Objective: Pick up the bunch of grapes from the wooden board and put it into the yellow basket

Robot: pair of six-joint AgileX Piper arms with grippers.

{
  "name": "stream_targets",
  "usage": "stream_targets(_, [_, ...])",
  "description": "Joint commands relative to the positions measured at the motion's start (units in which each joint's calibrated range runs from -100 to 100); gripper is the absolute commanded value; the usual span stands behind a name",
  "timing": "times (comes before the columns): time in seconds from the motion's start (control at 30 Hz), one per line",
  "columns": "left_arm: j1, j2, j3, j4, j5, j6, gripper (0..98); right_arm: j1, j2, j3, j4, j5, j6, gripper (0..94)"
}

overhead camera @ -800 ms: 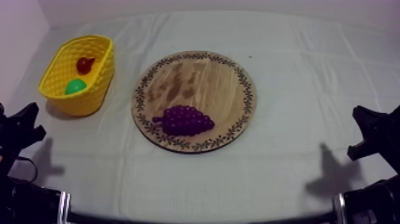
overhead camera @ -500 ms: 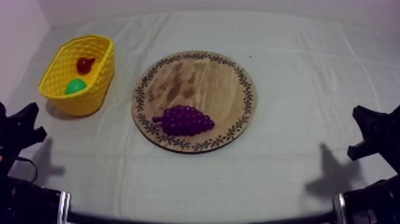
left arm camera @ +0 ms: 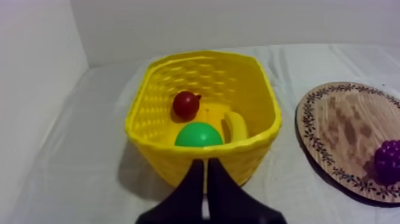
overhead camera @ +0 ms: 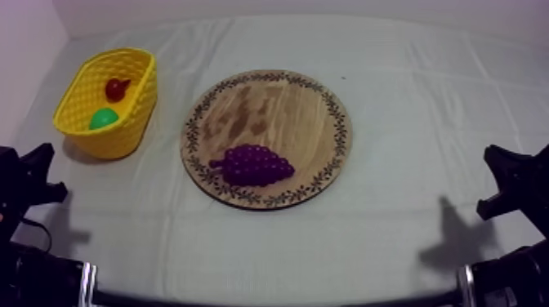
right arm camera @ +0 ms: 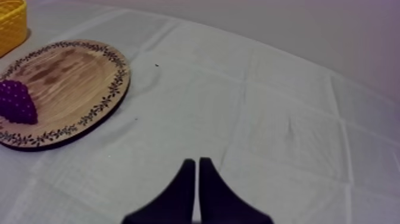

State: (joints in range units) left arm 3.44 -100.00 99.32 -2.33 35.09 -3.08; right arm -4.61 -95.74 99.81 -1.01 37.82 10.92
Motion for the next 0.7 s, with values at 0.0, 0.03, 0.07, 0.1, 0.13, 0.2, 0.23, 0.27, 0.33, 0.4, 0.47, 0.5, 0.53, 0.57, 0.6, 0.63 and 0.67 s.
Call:
stream_targets(0.0, [0.0, 0.0, -0.1, -0.06, 0.1, 0.1, 0.0, 0.0, 0.0, 0.0, 0.0, 0.0, 0.0, 0.4])
stream_targets(0.03, [0.0, 0.0, -0.1, -0.07, 0.1, 0.2, 0.0, 0.0, 0.0, 0.0, 0.0, 0.0, 0.0, 0.4])
stream_targets(0.07, [0.0, 0.0, -0.1, -0.07, 0.1, 0.3, 0.0, 0.0, 0.0, 0.0, 0.0, 0.0, 0.0, 0.4])
stream_targets(0.1, [0.0, 0.0, -0.1, -0.14, 0.1, 0.5, 0.0, 0.0, 0.0, 0.0, 0.0, 0.0, 0.0, 0.4])
stream_targets(0.13, [0.0, 0.0, -0.1, -0.43, 0.1, 0.9, 0.0, 0.0, 0.0, 0.0, 0.0, 0.0, 0.0, 0.4])
stream_targets(0.2, [0.1, 0.0, -0.1, -1.15, 0.0, 1.6, 0.0, 0.0, 0.0, 0.0, 0.0, 0.0, 0.0, 0.4])
stream_targets(0.23, [0.2, 0.1, -0.2, -1.47, 0.0, 1.8, 0.0, 0.0, 0.0, 0.0, 0.0, 0.0, 0.0, 0.4])
stream_targets(0.27, [0.4, 0.4, -0.3, -1.95, 0.0, 1.9, 0.0, 0.0, 0.0, 0.0, 0.0, 0.0, 0.0, 0.4])
stream_targets(0.33, [1.2, 1.9, -0.7, -3.6, -0.4, 2.7, 0.0, 0.0, 0.0, 0.0, 0.0, 0.0, 0.0, 0.4])
stream_targets(0.4, [2.0, 4.6, -1.0, -6.09, -2.3, 4.7, 0.0, 0.0, 0.0, 0.0, 0.0, 0.0, 0.0, 0.4])
stream_targets(0.47, [3.0, 8.4, -1.9, -8.94, -4.6, 7.2, 0.0, 0.0, 0.0, 0.0, 0.0, 0.0, 0.0, 0.4])
stream_targets(0.5, [3.6, 10.6, -2.7, -10.08, -5.4, 8.2, 0.0, 0.0, 0.0, 0.0, 0.0, 0.0, 0.0, 0.4])
stream_targets(0.53, [4.1, 12.7, -3.8, -10.89, -5.9, 8.9, 0.0, 0.0, 0.0, 0.0, 0.0, 0.0, 0.0, 0.4])
stream_targets(0.57, [4.6, 14.9, -5.3, -11.46, -6.3, 9.4, 0.0, 0.0, 0.0, 0.0, 0.0, 0.0, 0.0, 0.4])
stream_targets(0.6, [5.1, 17.2, -7.0, -11.86, -6.3, 9.8, 0.0, 0.0, 0.0, 0.0, 0.0, 0.0, 0.0, 0.4])
stream_targets(0.63, [5.5, 19.4, -8.8, -12.14, -6.3, 10.0, 0.0, 0.0, 0.0, 0.0, 0.0, 0.0, 0.0, 0.4])
stream_targets(0.67, [5.9, 21.8, -10.8, -12.33, -6.2, 10.1, 0.0, 0.0, 0.0, 0.0, 0.0, 0.0, 0.0, 0.4])
